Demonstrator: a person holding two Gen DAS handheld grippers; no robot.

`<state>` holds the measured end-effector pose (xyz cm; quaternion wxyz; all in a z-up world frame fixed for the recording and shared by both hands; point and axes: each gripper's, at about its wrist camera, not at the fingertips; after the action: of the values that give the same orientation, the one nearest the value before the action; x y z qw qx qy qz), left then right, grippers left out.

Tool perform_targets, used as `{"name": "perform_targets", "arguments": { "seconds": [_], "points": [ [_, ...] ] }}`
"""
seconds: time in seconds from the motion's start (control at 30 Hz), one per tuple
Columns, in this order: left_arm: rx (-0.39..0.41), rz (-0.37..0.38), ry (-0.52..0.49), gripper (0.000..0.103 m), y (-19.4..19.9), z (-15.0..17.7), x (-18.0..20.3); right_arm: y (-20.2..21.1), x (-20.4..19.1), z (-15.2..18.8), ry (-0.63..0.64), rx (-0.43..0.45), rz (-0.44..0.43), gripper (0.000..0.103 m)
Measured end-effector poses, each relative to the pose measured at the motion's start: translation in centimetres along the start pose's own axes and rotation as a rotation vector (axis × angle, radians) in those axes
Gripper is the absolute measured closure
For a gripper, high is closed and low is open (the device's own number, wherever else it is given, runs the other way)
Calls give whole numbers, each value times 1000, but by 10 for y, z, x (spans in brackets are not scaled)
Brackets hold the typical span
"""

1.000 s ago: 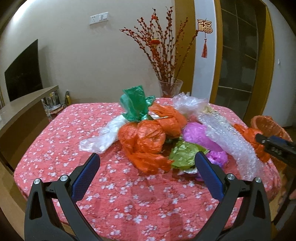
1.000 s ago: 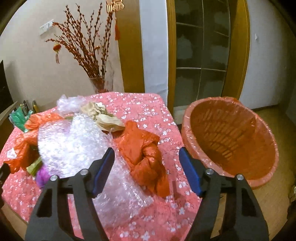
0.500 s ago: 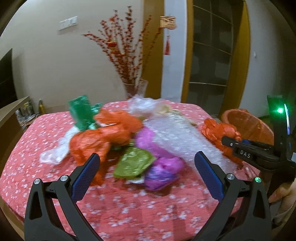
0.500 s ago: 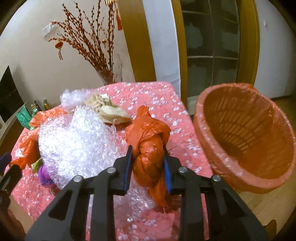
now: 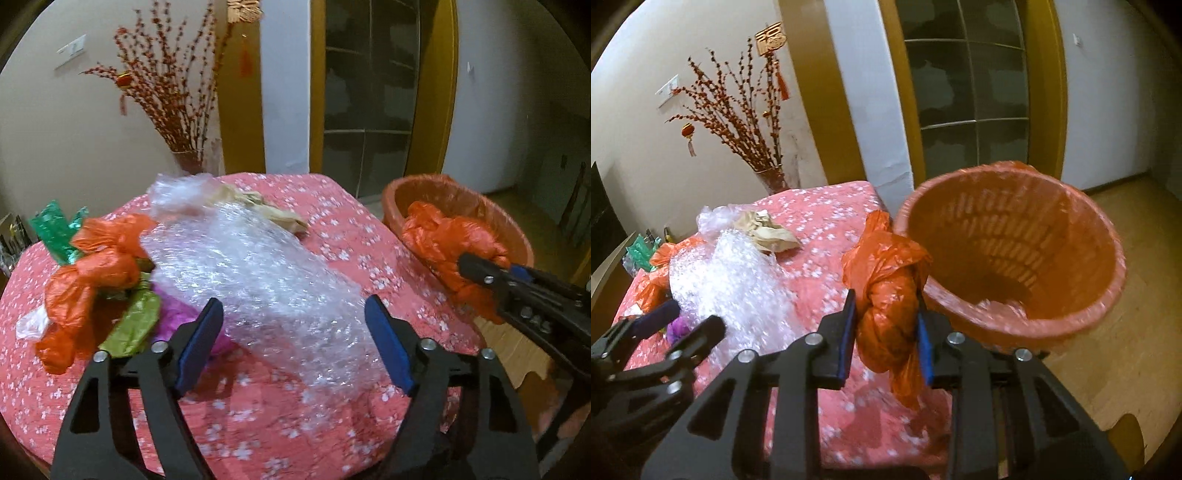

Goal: Collect trash
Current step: 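Close the left gripper on the clear bubble wrap while the right gripper holds the orange bag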

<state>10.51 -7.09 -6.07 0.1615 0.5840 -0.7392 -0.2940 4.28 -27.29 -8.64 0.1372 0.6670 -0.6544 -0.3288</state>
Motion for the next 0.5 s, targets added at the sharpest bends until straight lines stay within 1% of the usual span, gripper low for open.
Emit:
{"name": "perform_targets", "arguments": {
  "seconds": [0.07,0.1,0.13,0.17,0.23,0.3,0.33,0.5],
  "points": [
    [-10,-10,-15,36,-6,0,5,3,9,3,-14,-4,3,74],
    [-19,-13,-23,42,-10,0,8,3,10,4,-17,-6,4,74],
    [-30,-16,-28,51,-13,0,10,3,12,5,-22,-8,4,74],
    [-37,-14,-28,56,-14,1,11,3,13,6,-24,-10,4,74],
    [-51,2,-23,76,-17,2,12,4,14,8,-32,-13,3,74],
    [-59,21,-18,87,-19,2,11,4,15,9,-36,-14,0,74],
    [-61,28,-16,91,-19,3,11,5,15,10,-38,-13,-2,74],
    [-50,58,7,91,-16,3,4,7,16,7,-46,1,-13,74]
  ]
}}
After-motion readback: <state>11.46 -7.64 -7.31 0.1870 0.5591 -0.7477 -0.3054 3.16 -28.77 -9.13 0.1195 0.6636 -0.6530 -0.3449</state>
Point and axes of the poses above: each gripper's, at about its wrist camera, not at the fingertips, and y roughly against the way its jaws point, x to its right, z to its underside, and after that the axes turned 5 degrees about -y, right-handed
